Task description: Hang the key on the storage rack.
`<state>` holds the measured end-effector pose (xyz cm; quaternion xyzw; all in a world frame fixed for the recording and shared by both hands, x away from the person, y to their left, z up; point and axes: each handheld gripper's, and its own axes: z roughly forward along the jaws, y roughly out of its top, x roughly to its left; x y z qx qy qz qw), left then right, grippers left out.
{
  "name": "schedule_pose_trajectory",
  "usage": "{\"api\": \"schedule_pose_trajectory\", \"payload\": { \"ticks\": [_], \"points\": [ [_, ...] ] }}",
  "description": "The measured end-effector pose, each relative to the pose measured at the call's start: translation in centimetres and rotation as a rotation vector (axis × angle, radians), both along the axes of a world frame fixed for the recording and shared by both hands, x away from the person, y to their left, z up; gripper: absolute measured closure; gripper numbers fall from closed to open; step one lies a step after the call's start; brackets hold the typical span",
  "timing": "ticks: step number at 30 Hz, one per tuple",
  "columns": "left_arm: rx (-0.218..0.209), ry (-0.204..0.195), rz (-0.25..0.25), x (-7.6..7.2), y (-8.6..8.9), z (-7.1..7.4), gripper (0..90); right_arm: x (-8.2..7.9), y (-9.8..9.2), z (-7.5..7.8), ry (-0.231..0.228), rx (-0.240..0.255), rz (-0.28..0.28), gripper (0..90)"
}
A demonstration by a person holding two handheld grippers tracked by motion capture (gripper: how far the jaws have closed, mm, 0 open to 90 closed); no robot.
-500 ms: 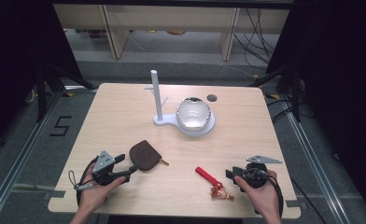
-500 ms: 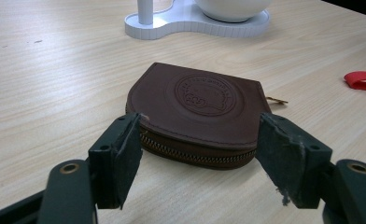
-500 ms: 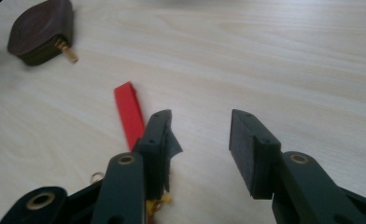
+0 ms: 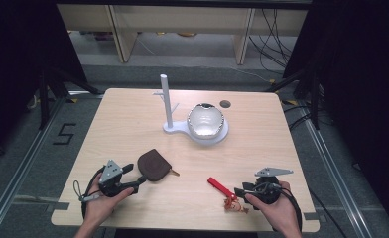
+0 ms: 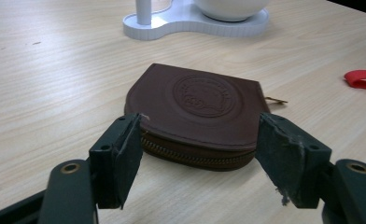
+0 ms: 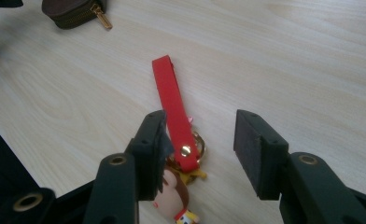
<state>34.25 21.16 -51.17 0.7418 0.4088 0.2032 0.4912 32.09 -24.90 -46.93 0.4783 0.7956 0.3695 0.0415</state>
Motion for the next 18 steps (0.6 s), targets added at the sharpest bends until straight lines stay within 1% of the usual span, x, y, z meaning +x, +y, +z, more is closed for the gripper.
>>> {"api": "schedule_pose_trajectory", "payload": {
  "ticks": [1,2,3,4,5,6,7,8,9,10,11,12,13,14,15,16,17,18],
  "points": [
    [-0.005,-0.001,-0.011,0.0,-0.2,0.1,30.3,0.1,0.2,-0.1,-0.026,0.004,-0.004,54.5],
    [-0.003,0.004,-0.028,0.1,-0.3,0.4,29.8,0.1,0.3,0.0,-0.006,-0.009,-0.022,54.1],
    [-0.003,0.004,-0.028,0.1,-0.3,0.4,29.6,0.1,0.3,0.0,-0.006,-0.009,-0.022,54.1],
    [0.012,0.026,-0.026,0.4,-0.4,0.8,29.2,0.4,0.5,-0.2,0.003,-0.006,-0.005,53.5],
    [0.012,0.026,-0.026,0.4,-0.4,0.8,29.1,0.4,0.5,-0.2,0.003,-0.006,-0.005,53.5],
    [0.009,0.068,-0.03,1.1,-0.4,1.1,28.7,0.5,0.7,-0.2,0.002,-0.006,-0.01,53.5],
    [0.008,0.095,-0.02,1.5,-0.3,1.4,28.6,0.6,0.7,-0.2,0.007,-0.003,-0.005,53.4],
    [0.015,0.12,-0.013,2.2,-0.3,1.7,28.5,0.6,0.8,-0.3,-0.006,-0.005,-0.013,53.4],
    [0.021,0.128,-0.006,2.6,-0.3,1.8,28.5,0.6,0.8,-0.2,0.006,-0.013,-0.01,53.3],
    [0.016,0.133,-0.008,3.2,-0.3,2.0,28.5,0.7,0.9,-0.3,-0.006,-0.024,-0.013,53.2],
    [0.017,0.151,0.004,4.0,-0.3,2.3,28.6,0.7,0.8,-0.1,-0.009,-0.018,0.001,53.1],
    [0.037,0.168,-0.007,4.5,-0.2,2.5,28.5,0.4,1.2,0.0,0.031,-0.003,-0.049,53.0],
    [0.024,0.196,-0.001,5.1,-0.4,2.5,28.5,0.5,1.1,0.0,0.006,0.006,-0.033,52.9],
    [0.036,0.227,-0.009,5.7,-0.4,2.6,28.5,0.6,1.0,0.0,-0.004,0.002,-0.018,52.8],
    [0.068,0.247,-0.018,6.3,-0.3,2.6,28.6,0.6,1.0,0.1,0.007,-0.003,-0.026,52.7],
    [0.071,0.264,-0.013,6.8,-0.4,2.6,28.7,0.7,0.9,0.0,-0.024,0.004,-0.031,52.6],
    [0.102,0.285,-0.015,7.3,-0.4,2.7,28.9,0.8,0.7,-0.1,-0.017,0.0,-0.016,52.5],
    [0.113,0.304,-0.031,7.7,-0.4,2.8,28.9,0.8,0.7,-0.1,-0.019,-0.018,-0.026,52.4]
  ]
}}
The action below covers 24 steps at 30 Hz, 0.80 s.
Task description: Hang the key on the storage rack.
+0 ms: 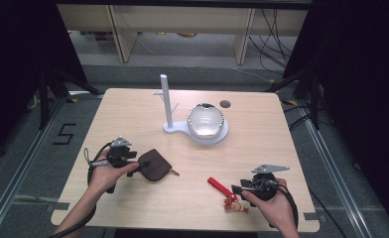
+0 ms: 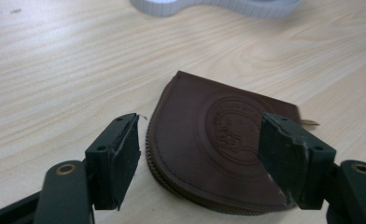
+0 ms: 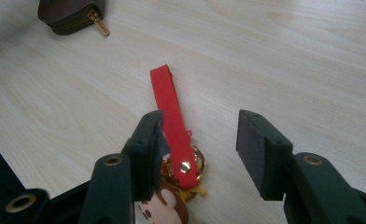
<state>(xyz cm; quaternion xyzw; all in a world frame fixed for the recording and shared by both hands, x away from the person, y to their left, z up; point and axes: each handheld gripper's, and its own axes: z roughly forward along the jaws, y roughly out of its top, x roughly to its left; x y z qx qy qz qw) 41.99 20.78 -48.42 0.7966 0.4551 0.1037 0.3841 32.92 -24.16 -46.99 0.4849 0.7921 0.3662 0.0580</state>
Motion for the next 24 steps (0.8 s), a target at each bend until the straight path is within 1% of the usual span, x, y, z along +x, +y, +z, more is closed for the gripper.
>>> {"api": "schedule_pose_trajectory", "payload": {
  "ticks": [1,2,3,4,5,6,7,8,9,10,11,12,13,14,15,16,18,19,20,21,22,23,24],
  "points": [
    [0.0,0.0,0.0,0.0,0.0,0.0,28.9,0.0,0.0,0.0,0.0,0.0,0.0,52.4],
    [0.003,0.025,-0.001,0.6,-0.2,0.1,28.9,0.1,-0.1,-0.1,-0.007,-0.004,0.006,52.3],
    [-0.011,0.037,-0.002,1.0,-0.3,0.0,29.3,-0.1,0.0,0.0,0.007,-0.002,0.005,52.2],
    [-0.007,0.096,-0.021,1.6,-0.4,0.2,29.4,0.0,0.1,-0.3,-0.02,0.025,-0.004,52.1],
    [-0.017,0.113,-0.025,2.0,-0.5,0.1,29.4,0.0,0.1,-0.3,-0.013,0.024,-0.009,52.1],
    [-0.008,0.137,-0.032,2.3,-0.5,0.2,29.4,0.0,0.1,-0.3,-0.017,0.03,-0.005,52.0],
    [-0.008,0.137,-0.032,2.3,-0.5,0.2,29.4,0.1,0.0,-0.1,0.007,0.009,0.022,52.0],
    [0.033,0.173,-0.038,2.9,-0.5,0.4,29.4,0.1,0.1,-0.2,-0.001,0.021,0.012,51.9],
    [0.044,0.185,-0.042,3.2,-0.5,0.5,29.4,0.1,0.0,-0.1,-0.005,0.013,0.025,51.8],
    [0.046,0.196,-0.04,3.4,-0.5,0.5,29.4,0.1,0.1,-0.1,-0.018,0.017,0.01,51.8],
    [0.049,0.203,-0.037,3.5,-0.5,0.6,29.4,0.0,0.0,0.1,-0.007,-0.002,0.011,51.8],
    [0.072,0.215,-0.061,3.6,-0.3,0.7,29.4,-0.1,0.2,0.1,0.011,0.021,-0.004,51.7],
    [0.05,0.216,-0.041,3.7,-0.5,0.5,29.4,-0.1,0.2,0.2,0.015,0.028,-0.013,51.7],
    [0.078,0.227,-0.067,3.8,-0.3,0.6,29.4,0.0,0.3,0.0,-0.003,0.034,-0.011,51.6],
    [0.08,0.245,-0.07,3.9,-0.3,0.5,29.4,0.2,0.2,-0.2,-0.028,0.041,0.004,51.5],
    [0.076,0.257,-0.077,3.9,-0.4,0.3,29.4,0.2,0.0,0.1,-0.007,0.018,0.021,51.4],
    [0.072,0.285,-0.077,3.9,-0.4,0.0,29.5,0.2,0.1,0.1,-0.016,0.005,0.016,51.2],
    [0.058,0.284,-0.068,4.0,-0.4,-0.2,30.4,0.2,0.1,0.1,-0.01,-0.002,0.02,51.1],
    [0.047,0.293,-0.06,4.0,-0.4,-0.3,30.6,0.2,0.1,0.1,-0.011,0.007,0.023,51.0],
    [0.047,0.293,-0.06,4.0,-0.4,-0.3,30.1,0.2,0.1,0.1,-0.011,0.007,0.023,51.0],
    [0.027,0.314,-0.046,4.1,-0.3,-0.4,30.3,0.2,0.1,0.0,-0.009,0.006,0.022,51.0],
    [0.021,0.321,-0.04,4.1,-0.3,-0.4,31.3,0.3,0.1,0.0,-0.011,0.013,0.022,51.0],
    [0.001,0.334,-0.022,4.0,-0.3,-0.5,33.1,0.2,0.1,0.0,-0.008,0.009,0.023,50.9]
  ]
}}
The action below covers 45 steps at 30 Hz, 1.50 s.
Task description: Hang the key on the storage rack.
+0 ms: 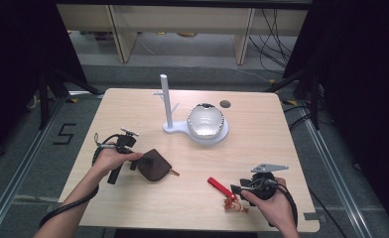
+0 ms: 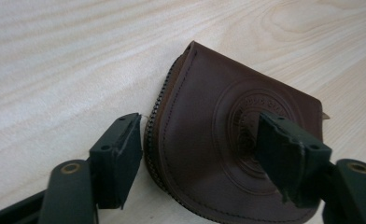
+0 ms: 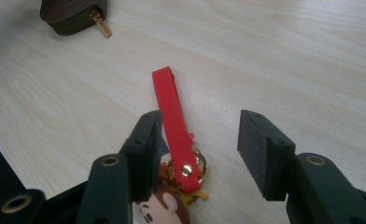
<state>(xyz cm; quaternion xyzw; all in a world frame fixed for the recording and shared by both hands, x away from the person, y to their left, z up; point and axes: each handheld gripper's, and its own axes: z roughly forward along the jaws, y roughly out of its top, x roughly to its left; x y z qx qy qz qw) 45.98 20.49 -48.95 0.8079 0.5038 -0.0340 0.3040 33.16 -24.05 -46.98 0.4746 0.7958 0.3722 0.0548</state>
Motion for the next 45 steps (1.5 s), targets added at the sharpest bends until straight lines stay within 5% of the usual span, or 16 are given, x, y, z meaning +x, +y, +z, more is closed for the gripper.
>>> {"api": "schedule_pose_trajectory", "payload": {
  "ticks": [5,7,9,13,20,27,34,36,38,39,45],
  "points": [
    [-0.021,0.009,0.021,-0.1,0.3,-0.1,37.9,0.1,0.1,-0.1,0.003,0.056,0.026,50.9],
    [-0.008,-0.021,0.028,-0.3,0.2,0.3,45.4,0.0,0.2,0.1,0.001,0.004,0.0,50.9],
    [-0.011,-0.049,0.029,-0.6,0.2,0.6,55.6,0.1,0.3,0.1,-0.006,0.002,0.005,50.9],
    [-0.011,-0.093,0.025,-1.0,0.0,0.7,61.5,0.0,0.3,0.1,-0.011,0.001,0.001,50.8],
    [-0.063,-0.212,-0.012,-2.4,-0.3,3.1,78.7,0.0,-0.1,0.1,-0.014,-0.005,-0.004,50.7],
    [-0.112,-0.295,-0.046,-4.1,-1.6,4.8,83.6,0.0,0.0,0.0,-0.014,0.003,0.0,50.7],
    [-0.103,-0.344,-0.096,-5.0,-2.0,5.8,84.7,0.0,0.1,0.0,-0.023,0.006,-0.015,50.6],
    [-0.113,-0.349,-0.098,-5.2,-2.2,6.1,84.8,0.1,0.1,-0.1,-0.01,0.055,0.02,50.6],
    [-0.111,-0.366,-0.105,-5.3,-2.3,6.2,84.8,-0.1,0.4,0.0,0.027,0.063,-0.005,50.6],
    [-0.134,-0.377,-0.097,-5.5,-2.5,6.4,84.8,0.1,0.2,0.1,-0.023,0.008,0.006,50.6],
    [-0.17,-0.452,-0.139,-6.5,-3.4,7.2,84.8,0.5,0.8,0.6,-0.042,0.044,0.036,49.5]
  ]
}}
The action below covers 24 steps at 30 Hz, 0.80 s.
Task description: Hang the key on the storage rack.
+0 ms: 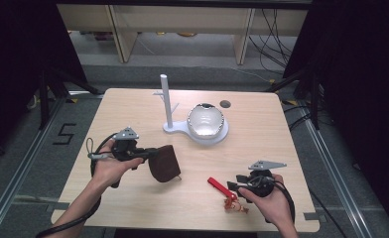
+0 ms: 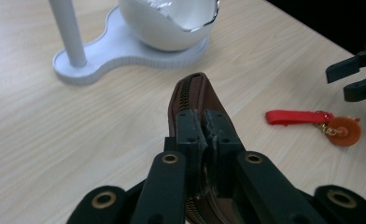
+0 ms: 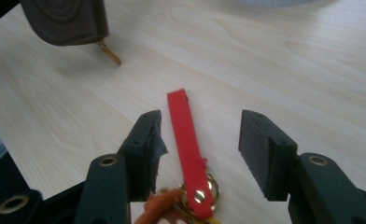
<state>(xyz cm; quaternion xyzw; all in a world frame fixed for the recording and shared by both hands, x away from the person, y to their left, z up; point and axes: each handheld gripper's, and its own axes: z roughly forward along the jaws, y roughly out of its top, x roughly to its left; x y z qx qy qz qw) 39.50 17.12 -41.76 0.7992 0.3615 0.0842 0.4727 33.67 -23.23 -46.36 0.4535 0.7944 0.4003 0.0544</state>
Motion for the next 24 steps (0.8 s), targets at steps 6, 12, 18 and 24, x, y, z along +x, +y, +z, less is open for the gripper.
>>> {"api": "schedule_pose_trajectory", "payload": {
  "ticks": [6,12,18,24],
  "points": [
    [-0.034,-0.03,-0.052,-0.8,-1.4,0.4,84.8,0.9,2.1,1.3,0.003,0.05,0.073,46.2],
    [-0.038,-0.046,-0.078,-0.9,-2.5,0.9,84.8,2.5,4.0,1.9,-0.03,0.079,0.163,42.8],
    [-0.037,-0.056,-0.126,-1.1,-4.0,1.1,84.8,4.4,6.3,2.0,-0.003,0.112,0.232,38.0],
    [-0.041,-0.063,-0.169,-1.3,-5.3,1.3,84.8,5.6,7.8,1.3,0.031,0.179,0.313,33.8]
  ]
}}
